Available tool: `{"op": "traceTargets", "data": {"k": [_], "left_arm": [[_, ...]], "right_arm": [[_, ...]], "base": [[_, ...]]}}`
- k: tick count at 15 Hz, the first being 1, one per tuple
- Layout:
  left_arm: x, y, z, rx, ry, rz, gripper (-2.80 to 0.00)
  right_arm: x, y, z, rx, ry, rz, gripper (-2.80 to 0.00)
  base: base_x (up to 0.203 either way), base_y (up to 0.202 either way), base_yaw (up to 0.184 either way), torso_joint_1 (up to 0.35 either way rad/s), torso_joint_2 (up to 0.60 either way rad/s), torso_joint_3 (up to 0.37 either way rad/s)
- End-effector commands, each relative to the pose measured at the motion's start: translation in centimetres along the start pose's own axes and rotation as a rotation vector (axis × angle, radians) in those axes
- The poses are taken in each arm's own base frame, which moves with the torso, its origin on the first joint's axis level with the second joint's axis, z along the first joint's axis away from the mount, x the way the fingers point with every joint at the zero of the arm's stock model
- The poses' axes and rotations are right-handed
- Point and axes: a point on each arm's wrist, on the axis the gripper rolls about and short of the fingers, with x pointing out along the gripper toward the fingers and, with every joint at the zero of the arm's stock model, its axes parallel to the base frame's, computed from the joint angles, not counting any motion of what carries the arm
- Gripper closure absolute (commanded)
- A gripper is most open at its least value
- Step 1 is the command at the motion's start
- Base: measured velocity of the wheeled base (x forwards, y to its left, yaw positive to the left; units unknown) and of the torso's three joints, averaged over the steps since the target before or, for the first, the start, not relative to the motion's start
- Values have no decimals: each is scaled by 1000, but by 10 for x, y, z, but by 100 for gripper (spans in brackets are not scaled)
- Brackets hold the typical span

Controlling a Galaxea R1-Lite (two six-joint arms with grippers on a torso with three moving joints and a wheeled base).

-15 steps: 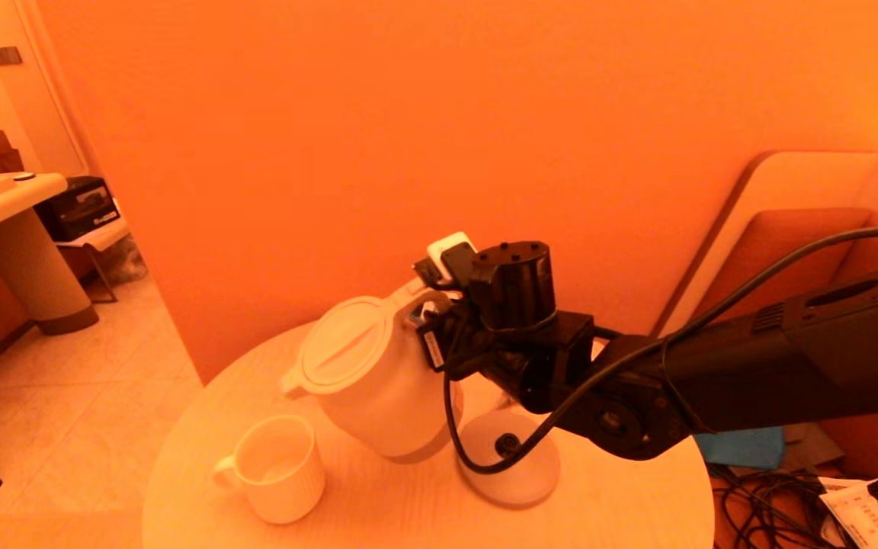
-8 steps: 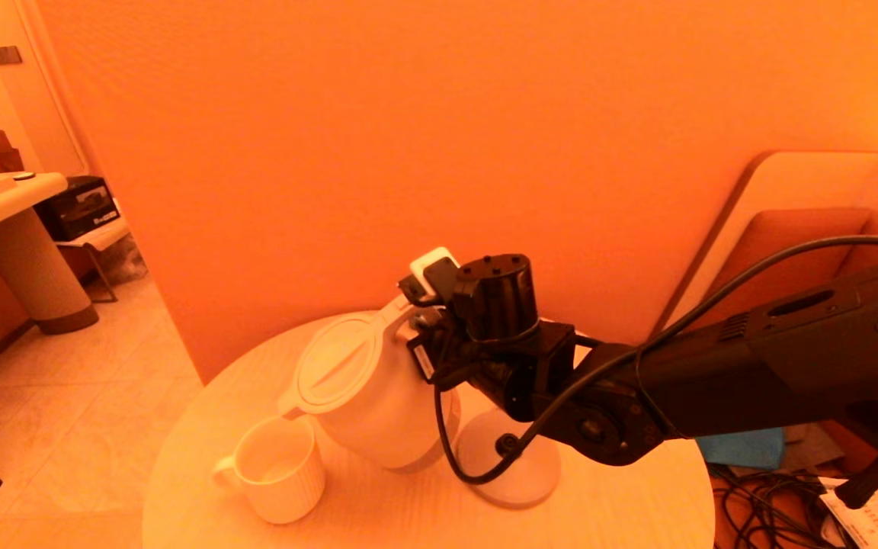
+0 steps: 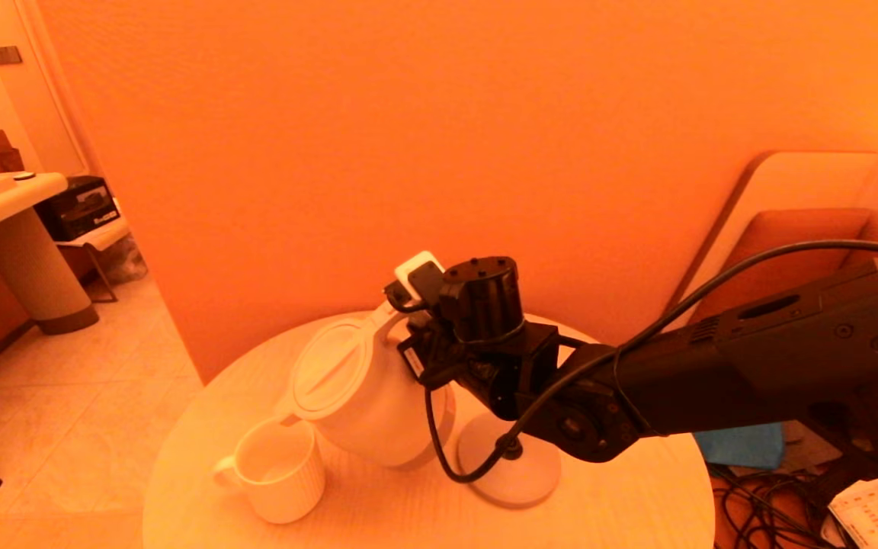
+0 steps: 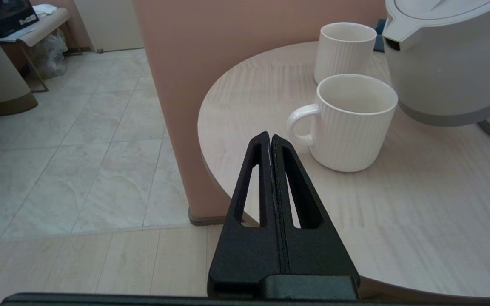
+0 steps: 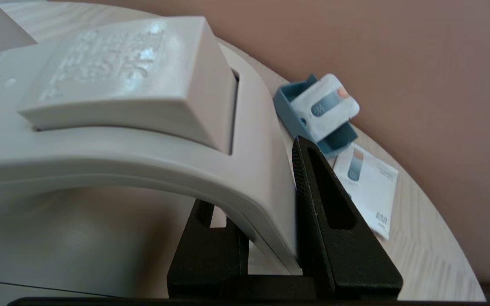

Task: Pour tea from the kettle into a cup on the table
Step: Pour water into the cup

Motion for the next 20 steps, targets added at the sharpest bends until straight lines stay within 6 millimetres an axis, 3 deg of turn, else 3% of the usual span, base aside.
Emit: {"op": "traceTargets", "data": {"k": [1, 20], "left_arm": [[0, 0, 0, 0, 0, 0, 0], [0, 0, 0, 0, 0, 0, 0]], "right_arm": [[4, 2, 1, -10, -7, -5, 0], [12, 6, 28, -123, -30, -7, 0]], "base": [[0, 0, 0, 0, 0, 0], [0, 0, 0, 0, 0, 0]]}}
